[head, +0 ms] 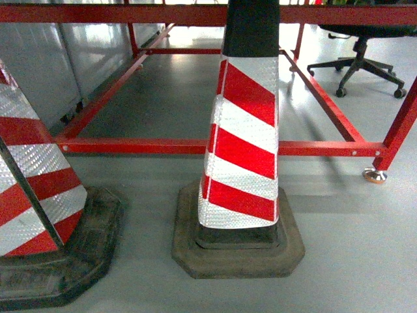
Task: Place box next to blue box on left shelf
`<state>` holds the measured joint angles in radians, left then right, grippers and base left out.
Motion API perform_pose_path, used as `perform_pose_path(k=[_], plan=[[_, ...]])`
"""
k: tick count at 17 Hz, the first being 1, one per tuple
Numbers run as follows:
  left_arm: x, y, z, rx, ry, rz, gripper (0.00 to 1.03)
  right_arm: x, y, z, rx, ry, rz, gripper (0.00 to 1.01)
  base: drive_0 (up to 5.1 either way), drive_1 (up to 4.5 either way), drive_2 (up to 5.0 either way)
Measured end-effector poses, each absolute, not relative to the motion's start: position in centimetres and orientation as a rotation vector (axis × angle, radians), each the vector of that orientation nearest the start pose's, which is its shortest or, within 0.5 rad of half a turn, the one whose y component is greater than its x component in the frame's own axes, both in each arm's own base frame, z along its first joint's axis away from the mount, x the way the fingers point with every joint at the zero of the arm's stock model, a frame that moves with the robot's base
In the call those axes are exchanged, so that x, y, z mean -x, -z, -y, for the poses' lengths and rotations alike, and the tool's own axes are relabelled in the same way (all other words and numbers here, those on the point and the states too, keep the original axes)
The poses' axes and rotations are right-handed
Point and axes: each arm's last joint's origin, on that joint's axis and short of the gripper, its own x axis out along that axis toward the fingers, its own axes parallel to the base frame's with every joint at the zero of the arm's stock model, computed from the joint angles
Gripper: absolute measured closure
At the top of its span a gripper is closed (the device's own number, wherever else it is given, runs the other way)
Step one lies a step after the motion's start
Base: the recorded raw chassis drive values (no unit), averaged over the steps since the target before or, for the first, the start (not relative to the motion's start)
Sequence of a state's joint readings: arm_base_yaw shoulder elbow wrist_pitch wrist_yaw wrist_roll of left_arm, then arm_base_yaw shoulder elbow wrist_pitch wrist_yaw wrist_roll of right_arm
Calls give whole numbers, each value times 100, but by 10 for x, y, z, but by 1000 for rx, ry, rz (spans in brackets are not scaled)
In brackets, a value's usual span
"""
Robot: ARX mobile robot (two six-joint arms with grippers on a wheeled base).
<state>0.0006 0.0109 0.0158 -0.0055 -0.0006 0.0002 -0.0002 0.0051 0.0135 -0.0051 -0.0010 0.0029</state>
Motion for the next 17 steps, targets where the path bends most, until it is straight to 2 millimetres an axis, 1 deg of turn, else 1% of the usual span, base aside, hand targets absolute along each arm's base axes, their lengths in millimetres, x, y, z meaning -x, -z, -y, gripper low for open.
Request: perform_pose_path(k=[17], plan=[[-97, -167, 0, 0, -1, -1, 5, -97, -167, 0, -3, -1, 3, 3, 0, 0, 0]])
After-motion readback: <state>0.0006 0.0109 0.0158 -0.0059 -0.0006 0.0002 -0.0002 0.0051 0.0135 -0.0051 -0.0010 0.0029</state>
